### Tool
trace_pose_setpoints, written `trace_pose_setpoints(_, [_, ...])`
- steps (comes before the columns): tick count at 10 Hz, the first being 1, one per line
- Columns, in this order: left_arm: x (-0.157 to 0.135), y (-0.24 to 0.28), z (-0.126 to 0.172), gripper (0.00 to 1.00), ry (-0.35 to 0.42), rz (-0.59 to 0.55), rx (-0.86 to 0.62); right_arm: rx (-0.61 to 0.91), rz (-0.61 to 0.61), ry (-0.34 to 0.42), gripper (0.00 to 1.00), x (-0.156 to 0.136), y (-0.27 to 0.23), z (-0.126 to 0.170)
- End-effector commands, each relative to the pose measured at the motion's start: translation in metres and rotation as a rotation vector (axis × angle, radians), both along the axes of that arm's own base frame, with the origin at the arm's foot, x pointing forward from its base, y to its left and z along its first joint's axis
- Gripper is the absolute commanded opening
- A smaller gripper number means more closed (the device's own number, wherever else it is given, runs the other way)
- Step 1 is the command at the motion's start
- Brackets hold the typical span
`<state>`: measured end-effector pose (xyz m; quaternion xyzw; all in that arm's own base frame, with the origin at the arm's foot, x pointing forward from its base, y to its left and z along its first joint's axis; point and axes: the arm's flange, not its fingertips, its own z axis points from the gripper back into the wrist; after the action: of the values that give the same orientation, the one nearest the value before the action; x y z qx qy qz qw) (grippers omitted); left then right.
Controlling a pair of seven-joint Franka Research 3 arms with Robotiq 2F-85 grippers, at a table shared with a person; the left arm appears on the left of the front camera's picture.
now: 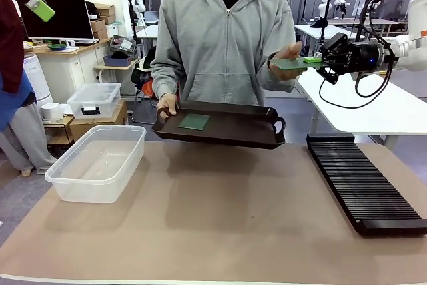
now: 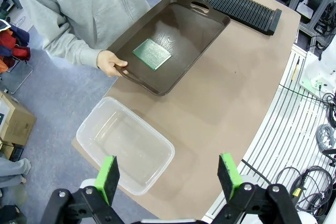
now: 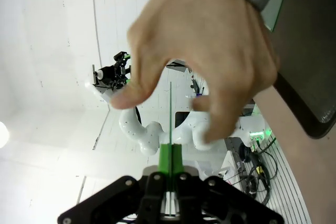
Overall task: Sort PCBs into racks and boxes based on the side picked up.
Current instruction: If the short side of the Blank PCB is picked up, insert it into the PCB Rack ; if the long side is picked up, place it in the Organizing box.
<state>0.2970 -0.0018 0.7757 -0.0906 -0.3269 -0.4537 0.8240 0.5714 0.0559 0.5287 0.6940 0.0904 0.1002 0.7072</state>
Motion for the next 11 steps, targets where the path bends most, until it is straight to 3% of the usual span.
trace_pose_setpoints(1, [0.0001, 0.0006, -0.0018, 1.0, 0.001, -0.01, -0.007, 0.003, 0.004, -0.018, 0.0, -0.0005, 0.0006, 0.0])
trace_pose_setpoints(11, [0.0001, 0.0006, -0.0018, 1.0, 0.001, -0.01, -0.007, 0.003, 0.004, -0.018, 0.0, -0.0005, 0.0006, 0.0])
